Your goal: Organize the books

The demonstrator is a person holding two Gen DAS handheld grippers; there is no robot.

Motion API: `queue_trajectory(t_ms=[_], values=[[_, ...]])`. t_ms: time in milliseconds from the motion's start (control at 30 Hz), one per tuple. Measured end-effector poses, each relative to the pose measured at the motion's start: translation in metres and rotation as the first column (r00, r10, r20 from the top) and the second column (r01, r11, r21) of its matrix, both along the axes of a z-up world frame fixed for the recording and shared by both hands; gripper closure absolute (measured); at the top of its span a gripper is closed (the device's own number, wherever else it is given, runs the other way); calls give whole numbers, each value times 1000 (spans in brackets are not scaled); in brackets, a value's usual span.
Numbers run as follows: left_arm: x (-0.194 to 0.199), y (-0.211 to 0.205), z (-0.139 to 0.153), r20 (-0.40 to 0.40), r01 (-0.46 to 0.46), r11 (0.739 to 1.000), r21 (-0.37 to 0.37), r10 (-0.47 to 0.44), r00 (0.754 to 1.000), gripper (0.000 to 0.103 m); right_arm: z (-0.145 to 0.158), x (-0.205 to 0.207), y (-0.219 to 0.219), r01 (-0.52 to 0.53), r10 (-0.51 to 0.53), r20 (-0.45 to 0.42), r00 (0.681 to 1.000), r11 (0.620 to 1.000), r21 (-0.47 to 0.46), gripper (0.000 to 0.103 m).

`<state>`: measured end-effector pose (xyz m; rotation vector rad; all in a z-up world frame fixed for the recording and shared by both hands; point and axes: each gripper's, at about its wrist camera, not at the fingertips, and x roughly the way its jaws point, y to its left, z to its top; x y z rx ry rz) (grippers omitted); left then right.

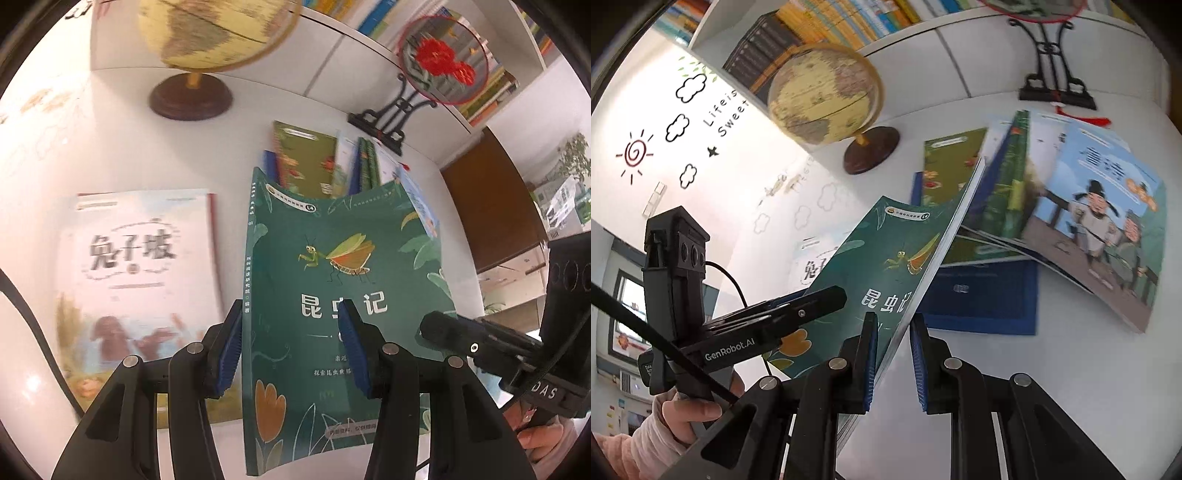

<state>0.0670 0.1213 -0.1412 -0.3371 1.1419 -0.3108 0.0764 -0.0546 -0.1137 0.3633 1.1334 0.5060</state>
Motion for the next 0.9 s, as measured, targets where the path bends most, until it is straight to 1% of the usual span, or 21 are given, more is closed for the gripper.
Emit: queue_trajectory(t_ms=[100, 233, 467, 800, 900], values=[[-3, 18, 0, 1, -27, 1000, -2, 27, 1000, 57, 0, 6, 19, -20, 20, 5, 1000, 1000, 5, 84], [-3, 43, 3, 14, -65, 998, 11, 65, 998, 57, 1, 15, 47, -45, 44, 9, 999, 998, 34, 84], [1, 80, 3, 21, -116, 992, 43, 115, 993, 57, -4, 27, 90, -123, 123, 2, 992, 992, 16, 84], [-8, 119, 4, 9, -205, 978, 41, 205, 979, 57, -13, 37, 131, -216, 216, -19, 976, 976, 5, 84], [-12, 128, 2, 17, -219, 974, 64, 219, 976, 57, -15, 39, 145, -242, 242, -22, 970, 970, 1, 84]])
